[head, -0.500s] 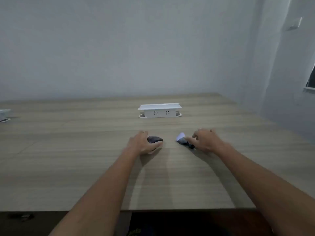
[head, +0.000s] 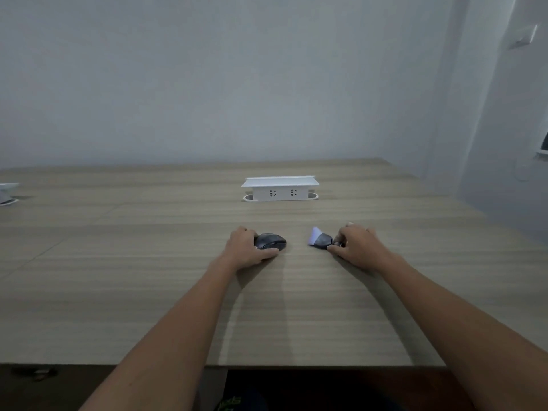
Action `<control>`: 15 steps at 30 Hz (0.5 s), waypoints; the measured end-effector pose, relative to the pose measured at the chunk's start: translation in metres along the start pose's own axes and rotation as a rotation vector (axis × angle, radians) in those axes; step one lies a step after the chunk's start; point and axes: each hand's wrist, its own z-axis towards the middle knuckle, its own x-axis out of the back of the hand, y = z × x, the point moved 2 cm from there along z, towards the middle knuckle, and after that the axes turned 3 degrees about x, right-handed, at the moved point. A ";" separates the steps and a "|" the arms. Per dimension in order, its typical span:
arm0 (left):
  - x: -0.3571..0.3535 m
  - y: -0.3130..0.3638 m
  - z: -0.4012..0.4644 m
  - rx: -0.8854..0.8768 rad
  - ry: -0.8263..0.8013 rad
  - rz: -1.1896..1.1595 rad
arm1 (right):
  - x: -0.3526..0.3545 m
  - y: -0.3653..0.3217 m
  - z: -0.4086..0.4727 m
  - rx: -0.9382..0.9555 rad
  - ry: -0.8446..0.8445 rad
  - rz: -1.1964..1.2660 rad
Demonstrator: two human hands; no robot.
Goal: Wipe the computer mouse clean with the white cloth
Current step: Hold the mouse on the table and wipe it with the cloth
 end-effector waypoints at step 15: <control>0.004 0.017 0.015 -0.206 -0.226 -0.191 | 0.037 -0.025 0.050 0.048 -0.064 0.595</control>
